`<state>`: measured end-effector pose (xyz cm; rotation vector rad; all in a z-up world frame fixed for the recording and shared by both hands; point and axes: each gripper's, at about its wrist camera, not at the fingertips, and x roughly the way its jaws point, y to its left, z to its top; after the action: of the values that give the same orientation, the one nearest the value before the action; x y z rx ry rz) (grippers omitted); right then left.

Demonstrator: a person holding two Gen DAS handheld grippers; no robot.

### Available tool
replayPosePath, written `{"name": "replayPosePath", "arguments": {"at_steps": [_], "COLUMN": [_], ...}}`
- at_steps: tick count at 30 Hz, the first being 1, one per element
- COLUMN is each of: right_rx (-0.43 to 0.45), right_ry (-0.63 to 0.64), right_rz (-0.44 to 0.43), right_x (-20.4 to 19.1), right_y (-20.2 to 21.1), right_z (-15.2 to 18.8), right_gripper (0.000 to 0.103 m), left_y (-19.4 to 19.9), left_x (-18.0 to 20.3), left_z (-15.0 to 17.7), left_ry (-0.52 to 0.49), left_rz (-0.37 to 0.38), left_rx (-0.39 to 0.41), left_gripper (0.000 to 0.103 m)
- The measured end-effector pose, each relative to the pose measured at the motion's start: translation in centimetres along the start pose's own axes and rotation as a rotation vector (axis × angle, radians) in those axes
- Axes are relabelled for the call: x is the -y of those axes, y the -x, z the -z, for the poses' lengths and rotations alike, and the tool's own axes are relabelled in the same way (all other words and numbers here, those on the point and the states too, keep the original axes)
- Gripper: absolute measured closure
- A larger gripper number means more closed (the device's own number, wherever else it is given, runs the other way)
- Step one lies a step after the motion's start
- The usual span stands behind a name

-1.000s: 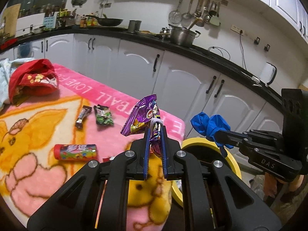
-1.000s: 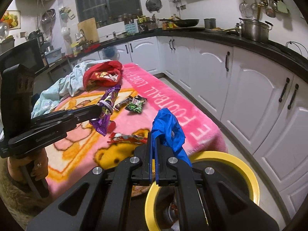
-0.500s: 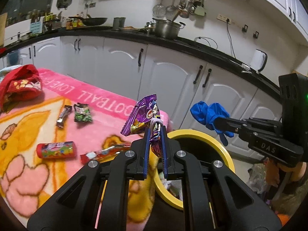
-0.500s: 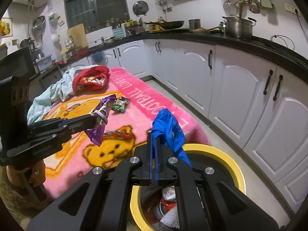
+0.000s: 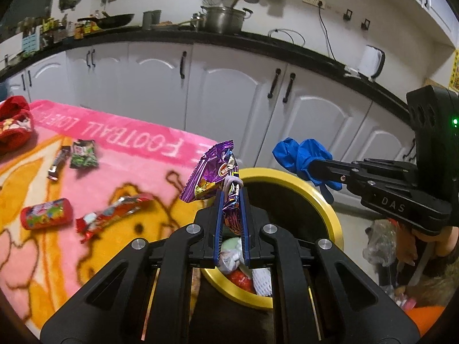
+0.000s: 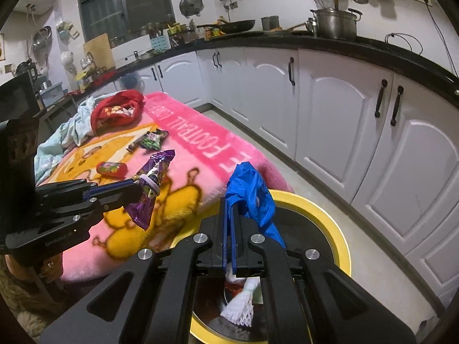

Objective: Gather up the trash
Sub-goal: 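Carry the purple wrapper and blue glove over the yellow bin, then open both tools above the yellow bin to drop the items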

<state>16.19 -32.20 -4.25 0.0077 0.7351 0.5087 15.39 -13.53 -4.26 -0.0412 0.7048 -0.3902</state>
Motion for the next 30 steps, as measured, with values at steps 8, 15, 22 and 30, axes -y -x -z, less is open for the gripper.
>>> {"name": "replayPosePath", "arguments": {"at_steps": [8, 15, 22, 30], "right_rx": [-0.051, -0.095, -0.121, -0.113], "right_ry": [-0.028, -0.046, -0.071, -0.114], "right_rz": [0.005, 0.007, 0.009, 0.02], "right_x": [1.7, 2.8, 3.7, 4.6], "right_y": [-1.2, -2.2, -3.0, -2.9], "right_z": [1.9, 3.4, 4.0, 3.9], "right_gripper": [0.101, 0.101, 0.1, 0.073], "left_y": [-2.2, -3.9, -5.7, -5.3], "left_x": [1.2, 1.6, 1.5, 0.2], "left_z": [1.1, 2.2, 3.0, 3.1], "left_ry": [-0.018, -0.021, -0.001, 0.05], "left_rz": [0.029, 0.047, 0.072, 0.043], "left_rx": [-0.058, -0.103, -0.148, -0.142], "left_gripper": [0.097, 0.097, 0.096, 0.049]}}
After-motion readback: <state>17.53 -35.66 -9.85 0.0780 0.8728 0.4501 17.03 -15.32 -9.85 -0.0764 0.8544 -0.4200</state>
